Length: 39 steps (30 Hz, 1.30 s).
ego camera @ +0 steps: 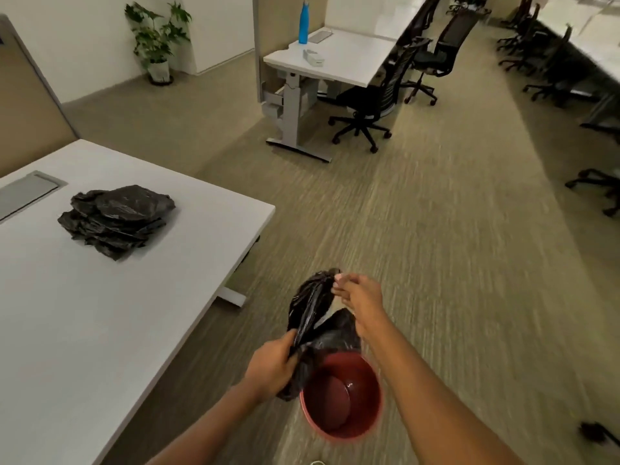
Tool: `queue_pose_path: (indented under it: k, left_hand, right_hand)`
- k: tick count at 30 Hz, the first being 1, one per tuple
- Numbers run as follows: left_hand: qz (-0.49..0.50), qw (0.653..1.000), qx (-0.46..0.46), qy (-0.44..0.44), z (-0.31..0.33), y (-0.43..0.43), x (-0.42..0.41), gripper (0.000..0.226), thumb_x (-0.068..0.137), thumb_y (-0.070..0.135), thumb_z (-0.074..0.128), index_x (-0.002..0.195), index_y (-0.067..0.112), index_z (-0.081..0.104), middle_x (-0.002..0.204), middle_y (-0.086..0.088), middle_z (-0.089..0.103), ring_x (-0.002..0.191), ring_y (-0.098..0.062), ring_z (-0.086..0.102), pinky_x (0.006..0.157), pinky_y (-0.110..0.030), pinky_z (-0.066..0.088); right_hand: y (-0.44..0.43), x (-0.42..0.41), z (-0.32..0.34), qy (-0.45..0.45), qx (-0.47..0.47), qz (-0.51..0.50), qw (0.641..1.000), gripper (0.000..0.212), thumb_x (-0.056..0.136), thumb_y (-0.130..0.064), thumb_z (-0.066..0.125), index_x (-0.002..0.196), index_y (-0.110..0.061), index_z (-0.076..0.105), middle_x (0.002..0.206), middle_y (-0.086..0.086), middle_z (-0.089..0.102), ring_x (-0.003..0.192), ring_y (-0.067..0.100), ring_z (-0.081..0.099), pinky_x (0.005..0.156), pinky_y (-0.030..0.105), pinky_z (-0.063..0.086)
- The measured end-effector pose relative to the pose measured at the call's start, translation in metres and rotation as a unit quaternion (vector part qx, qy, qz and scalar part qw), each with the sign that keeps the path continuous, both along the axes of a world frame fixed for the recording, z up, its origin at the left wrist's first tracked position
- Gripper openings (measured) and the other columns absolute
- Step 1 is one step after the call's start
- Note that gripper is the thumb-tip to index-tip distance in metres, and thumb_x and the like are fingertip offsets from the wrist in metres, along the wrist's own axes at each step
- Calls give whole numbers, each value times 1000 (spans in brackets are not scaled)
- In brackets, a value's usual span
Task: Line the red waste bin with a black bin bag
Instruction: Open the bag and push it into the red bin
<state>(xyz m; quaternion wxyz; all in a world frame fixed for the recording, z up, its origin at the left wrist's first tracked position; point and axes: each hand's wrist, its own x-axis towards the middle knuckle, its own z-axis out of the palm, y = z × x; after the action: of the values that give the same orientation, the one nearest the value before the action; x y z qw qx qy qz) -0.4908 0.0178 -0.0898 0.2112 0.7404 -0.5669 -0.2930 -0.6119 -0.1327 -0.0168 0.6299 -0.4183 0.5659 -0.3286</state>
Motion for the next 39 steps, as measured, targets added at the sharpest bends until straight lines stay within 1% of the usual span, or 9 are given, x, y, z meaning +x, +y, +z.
queue_pose_path:
  k: [4,8,12,16,22,28,31,35,39]
  left_hand:
    - [104,972,-23,209,-10,-12,-26,16,98,22,48,98,22,63,93,4,71,86,-2,66,80,-31,52]
    - [125,953,-9,277,-35,-31,-48,28,96,9,51,84,32,61,78,16,70,77,11,63,72,-21,49]
    - [118,938,46,323,-74,-50,-67,28,95,3,50,79,22,63,72,19,72,72,6,64,72,-22,49]
    - [94,923,110,356,-114,-68,-85,20,97,1,46,92,0,65,87,-1,72,86,-16,68,81,-33,51]
    - [93,942,123,297,-168,-89,-96,20,96,9,51,84,9,66,76,8,70,77,-9,65,75,-36,50]
    - [25,971,202,129,-215,-112,-96,21,93,40,53,73,34,55,81,6,62,79,-11,59,66,-30,41]
    - [-23,961,266,70,-237,-122,-96,36,92,50,50,106,20,64,108,-7,69,96,-17,62,73,-26,39]
    - [0,951,298,84,-250,-124,-96,72,82,53,62,138,13,42,134,-10,58,120,-24,57,96,-31,43]
    - [179,947,254,-76,-244,-113,-114,61,81,56,60,121,12,49,118,-14,56,108,-34,59,86,-43,50]
  right_hand:
    - [4,-55,-39,166,51,47,984,43,84,-19,67,120,-2,51,105,6,54,91,24,58,73,27,42]
    - [14,-106,-95,32,230,81,969,34,87,-6,46,117,-19,51,104,7,61,90,23,58,77,42,50]
    - [-9,-134,-142,60,52,130,988,68,72,25,54,118,-24,47,99,-2,56,84,5,59,61,15,53]
    - [-43,-143,-175,158,-75,215,961,41,62,18,71,97,-1,68,100,6,68,95,10,64,82,13,47]
    - [-58,-179,-221,217,-117,168,954,40,61,27,57,61,-13,62,83,27,66,88,33,60,86,44,45]
    - [-46,-209,-263,290,-65,218,930,41,58,8,64,48,-28,49,60,-11,61,56,-5,52,56,17,39]
    - [-39,-212,-280,323,-48,248,912,46,58,-2,72,44,-30,38,41,-10,42,41,-1,41,44,14,28]
    - [-23,-208,-295,406,-53,310,858,24,56,-36,81,60,-22,62,49,-8,57,58,11,55,56,18,39]
    - [-9,-190,-305,518,-87,354,774,55,61,-67,66,83,-17,67,74,4,73,83,21,63,82,27,43]
